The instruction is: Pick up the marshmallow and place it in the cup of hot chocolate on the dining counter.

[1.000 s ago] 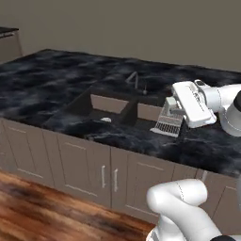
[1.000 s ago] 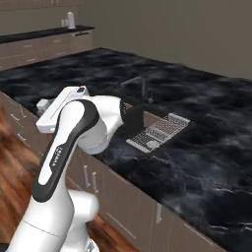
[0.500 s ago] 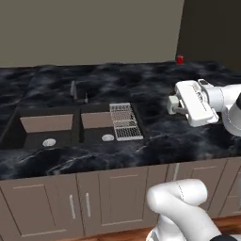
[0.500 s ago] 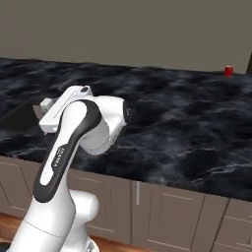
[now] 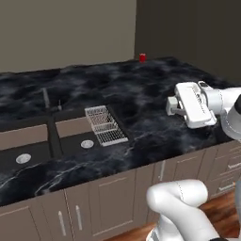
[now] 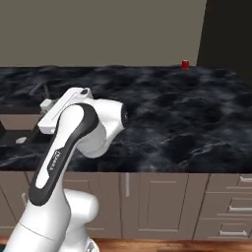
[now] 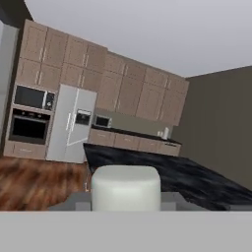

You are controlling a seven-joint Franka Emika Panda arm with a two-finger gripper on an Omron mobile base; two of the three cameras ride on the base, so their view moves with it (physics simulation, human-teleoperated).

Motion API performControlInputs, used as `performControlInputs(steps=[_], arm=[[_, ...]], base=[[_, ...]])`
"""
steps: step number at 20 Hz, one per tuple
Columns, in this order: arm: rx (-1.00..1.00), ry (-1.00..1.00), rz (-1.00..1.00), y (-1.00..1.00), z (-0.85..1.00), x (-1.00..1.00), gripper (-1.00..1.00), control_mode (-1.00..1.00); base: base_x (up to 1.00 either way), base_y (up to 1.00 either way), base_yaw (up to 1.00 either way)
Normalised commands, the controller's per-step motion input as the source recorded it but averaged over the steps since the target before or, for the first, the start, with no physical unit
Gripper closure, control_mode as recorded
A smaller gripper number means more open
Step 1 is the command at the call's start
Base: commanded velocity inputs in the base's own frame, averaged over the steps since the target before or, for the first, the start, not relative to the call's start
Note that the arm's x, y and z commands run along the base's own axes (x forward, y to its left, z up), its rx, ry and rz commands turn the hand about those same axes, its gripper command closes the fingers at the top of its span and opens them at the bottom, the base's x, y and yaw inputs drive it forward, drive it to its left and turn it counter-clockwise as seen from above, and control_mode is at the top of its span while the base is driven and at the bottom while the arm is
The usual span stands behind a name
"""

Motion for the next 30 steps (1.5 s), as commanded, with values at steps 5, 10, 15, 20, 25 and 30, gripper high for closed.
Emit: performControlInputs(steps=[5,10,15,20,25,30], arm=[[0.00,0.00,0.00,0.00,0.00,0.00,1.00,1.00],[0.00,0.00,0.00,0.00,0.00,0.00,1.00,1.00],[0.00,0.00,0.00,0.00,0.00,0.00,1.00,1.00],[0.00,0.00,0.00,0.00,0.00,0.00,1.00,1.00],[0.00,0.00,0.00,0.00,0.00,0.00,1.00,1.00],[0.00,0.00,0.00,0.00,0.00,0.00,1.00,1.00]], base=[[-0.74,1.00,-0.37],[-0.93,1.00,-0.27],[-1.00,1.00,-0.26],[-0.96,1.00,-0.29],[-0.73,1.00,-0.41],[-0.51,1.00,-0.49]])
